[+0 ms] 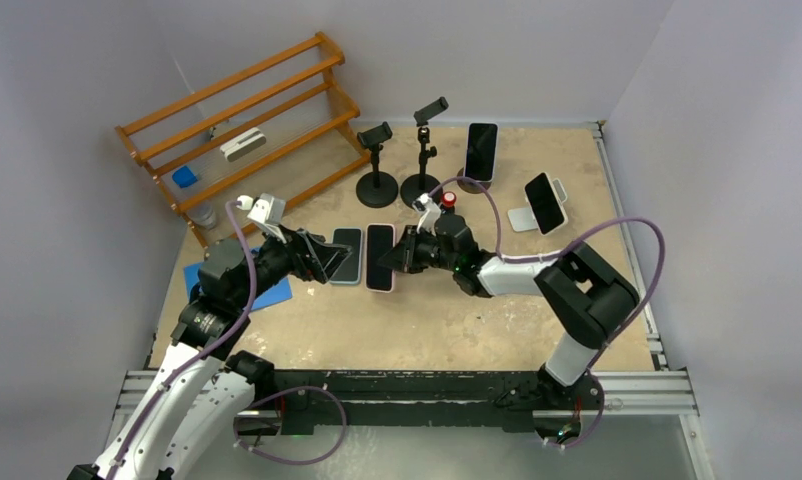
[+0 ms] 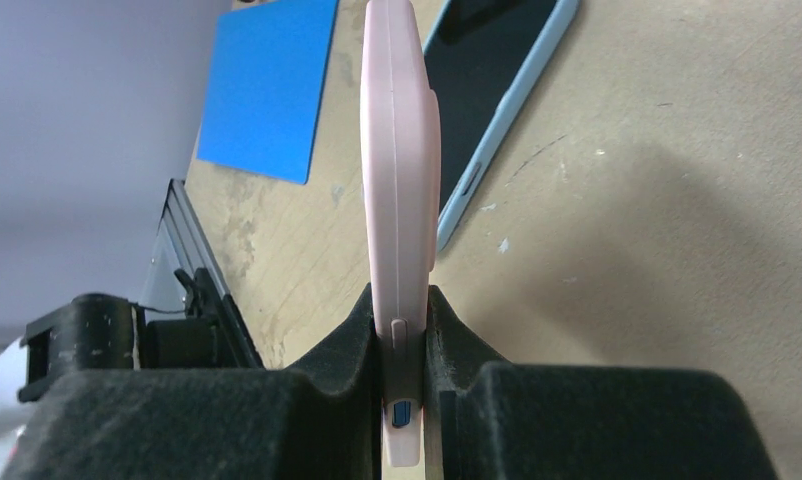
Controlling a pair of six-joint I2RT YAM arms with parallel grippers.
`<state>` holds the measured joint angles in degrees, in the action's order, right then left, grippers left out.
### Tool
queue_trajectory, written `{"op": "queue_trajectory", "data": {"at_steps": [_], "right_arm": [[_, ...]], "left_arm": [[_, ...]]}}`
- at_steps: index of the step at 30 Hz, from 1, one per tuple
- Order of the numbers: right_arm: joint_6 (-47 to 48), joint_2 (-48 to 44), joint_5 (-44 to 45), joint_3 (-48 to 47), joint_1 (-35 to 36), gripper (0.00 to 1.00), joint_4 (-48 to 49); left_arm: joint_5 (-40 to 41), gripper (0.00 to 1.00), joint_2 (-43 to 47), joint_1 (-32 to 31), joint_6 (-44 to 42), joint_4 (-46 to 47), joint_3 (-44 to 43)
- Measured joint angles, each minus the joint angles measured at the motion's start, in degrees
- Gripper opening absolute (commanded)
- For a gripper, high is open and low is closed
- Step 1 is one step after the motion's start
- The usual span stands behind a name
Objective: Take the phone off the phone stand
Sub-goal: Place the phone at the center of the board.
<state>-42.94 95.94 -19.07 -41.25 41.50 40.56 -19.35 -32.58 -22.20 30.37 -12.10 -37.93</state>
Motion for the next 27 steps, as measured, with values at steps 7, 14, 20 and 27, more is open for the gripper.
{"op": "queue_trajectory", "data": {"at_steps": [7,14,20,27], "right_arm": [[-4.17,6.4,0.02,-3.21,-1.51,0.0,0.07],[-5.9,9.68,0.11,-5.55,-2.58,0.0,-0.46],[-6.1,11.54,0.13,-7.87,-2.62,0.0,-0.94],[-6.36,13.18,0.07,-9.38,-2.62,0.05,-1.75]], "left_arm": [[0.09,0.82,-0.07,0.0,0.0,-0.04,0.0],[0.07,0.82,-0.07,0.0,0.0,-0.04,0.0],[0.04,0.82,-0.02,0.0,0.0,-0.04,0.0],[0.02,0.82,-0.02,0.0,0.0,-0.04,0.0]]}}
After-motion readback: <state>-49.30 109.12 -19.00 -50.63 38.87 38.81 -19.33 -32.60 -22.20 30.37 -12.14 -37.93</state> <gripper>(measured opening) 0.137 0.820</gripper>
